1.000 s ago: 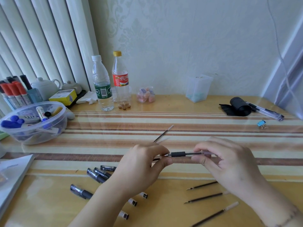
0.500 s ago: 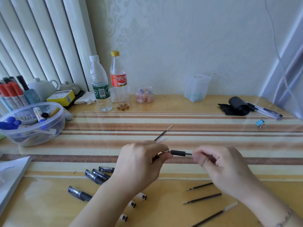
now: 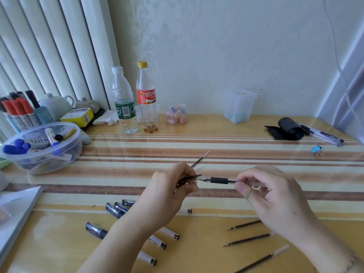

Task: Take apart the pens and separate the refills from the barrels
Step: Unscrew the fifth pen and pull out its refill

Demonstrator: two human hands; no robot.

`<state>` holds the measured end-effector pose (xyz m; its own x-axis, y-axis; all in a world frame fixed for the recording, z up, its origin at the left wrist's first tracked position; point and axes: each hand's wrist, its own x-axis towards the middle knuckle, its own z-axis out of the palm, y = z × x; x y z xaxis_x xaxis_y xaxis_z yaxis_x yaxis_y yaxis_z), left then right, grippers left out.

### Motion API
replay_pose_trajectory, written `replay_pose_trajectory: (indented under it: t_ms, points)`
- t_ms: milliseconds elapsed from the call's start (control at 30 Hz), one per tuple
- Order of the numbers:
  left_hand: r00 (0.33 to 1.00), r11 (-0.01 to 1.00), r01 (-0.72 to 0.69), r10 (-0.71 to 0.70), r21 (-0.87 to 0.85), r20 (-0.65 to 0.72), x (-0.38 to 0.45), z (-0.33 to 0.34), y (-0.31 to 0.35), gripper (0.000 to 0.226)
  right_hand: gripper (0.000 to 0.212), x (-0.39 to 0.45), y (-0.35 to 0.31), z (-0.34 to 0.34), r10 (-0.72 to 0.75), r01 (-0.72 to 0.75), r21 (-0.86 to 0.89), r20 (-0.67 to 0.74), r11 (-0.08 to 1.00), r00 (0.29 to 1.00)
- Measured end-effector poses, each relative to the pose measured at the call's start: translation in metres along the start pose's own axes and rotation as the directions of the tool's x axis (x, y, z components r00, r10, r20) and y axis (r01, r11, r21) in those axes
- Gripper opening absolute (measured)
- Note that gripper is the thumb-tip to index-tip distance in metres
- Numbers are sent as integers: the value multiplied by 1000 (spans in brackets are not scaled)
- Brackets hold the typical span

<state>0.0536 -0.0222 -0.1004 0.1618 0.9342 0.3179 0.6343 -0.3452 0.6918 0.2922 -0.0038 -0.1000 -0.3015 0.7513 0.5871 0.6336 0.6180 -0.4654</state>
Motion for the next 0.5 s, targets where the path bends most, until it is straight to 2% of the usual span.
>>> replay_pose_trajectory:
  t_ms: [233, 367, 433, 500]
  points:
    - [997, 996, -69, 71, 60, -37, -1, 1, 1, 13, 22, 1, -2, 1, -44, 46, -96, 26, 994, 999]
    - [980, 978, -191, 187, 82, 62, -4, 5, 8, 9, 24, 0, -3, 1, -73, 75, -86, 34, 993, 997]
    - [967, 961, -245, 232, 132, 106, -6, 9, 9, 17, 26, -1, -2, 3, -82, 84, -69, 28, 994, 996]
    - [963, 953, -263, 252, 147, 90, -6, 10, 9, 21, 29, -2, -2, 7, -75, 75, -29, 18, 997, 997]
